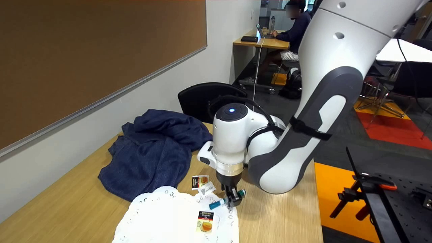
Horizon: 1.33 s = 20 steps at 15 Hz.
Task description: Pick up the pen from the table and put it in the grey bowl.
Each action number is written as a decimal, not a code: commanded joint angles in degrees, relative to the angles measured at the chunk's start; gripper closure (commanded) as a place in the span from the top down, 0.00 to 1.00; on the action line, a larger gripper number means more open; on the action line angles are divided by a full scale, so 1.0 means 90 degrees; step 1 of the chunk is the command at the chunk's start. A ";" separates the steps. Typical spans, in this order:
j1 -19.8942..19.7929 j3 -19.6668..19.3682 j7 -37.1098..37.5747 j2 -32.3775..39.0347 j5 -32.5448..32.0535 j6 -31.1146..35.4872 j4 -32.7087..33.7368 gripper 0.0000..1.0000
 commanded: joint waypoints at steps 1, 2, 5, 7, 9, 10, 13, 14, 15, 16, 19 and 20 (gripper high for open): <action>-0.0163 0.0163 -0.0040 0.0229 -0.0058 -0.0033 0.0309 0.31; -0.0180 0.0185 -0.0054 0.0275 -0.0055 -0.0046 0.0368 0.23; -0.0218 0.0263 -0.0057 0.0211 -0.0049 0.0013 0.0320 0.01; -0.0219 0.0317 -0.0034 0.0053 -0.0036 0.0047 0.0155 0.05; -0.0066 0.0222 0.0223 -0.0143 -0.0026 0.0152 -0.0044 0.05; -0.0001 0.0194 0.0371 -0.0245 0.0002 0.0250 -0.0142 0.05; 0.0262 0.0006 0.1022 -0.0613 0.0059 0.0526 -0.0482 0.05; 0.0314 -0.0034 0.1181 -0.0765 0.0073 0.0517 -0.0606 0.05; 0.0404 -0.0125 0.1365 -0.0908 0.0061 0.0546 -0.0720 0.05; 0.0454 -0.0178 0.1515 -0.1042 0.0078 0.0551 -0.0823 0.05; 0.0579 -0.0410 0.1974 -0.1535 0.0118 0.0584 -0.1235 0.05; 0.0595 -0.0480 0.2087 -0.1674 0.0120 0.0622 -0.1369 0.05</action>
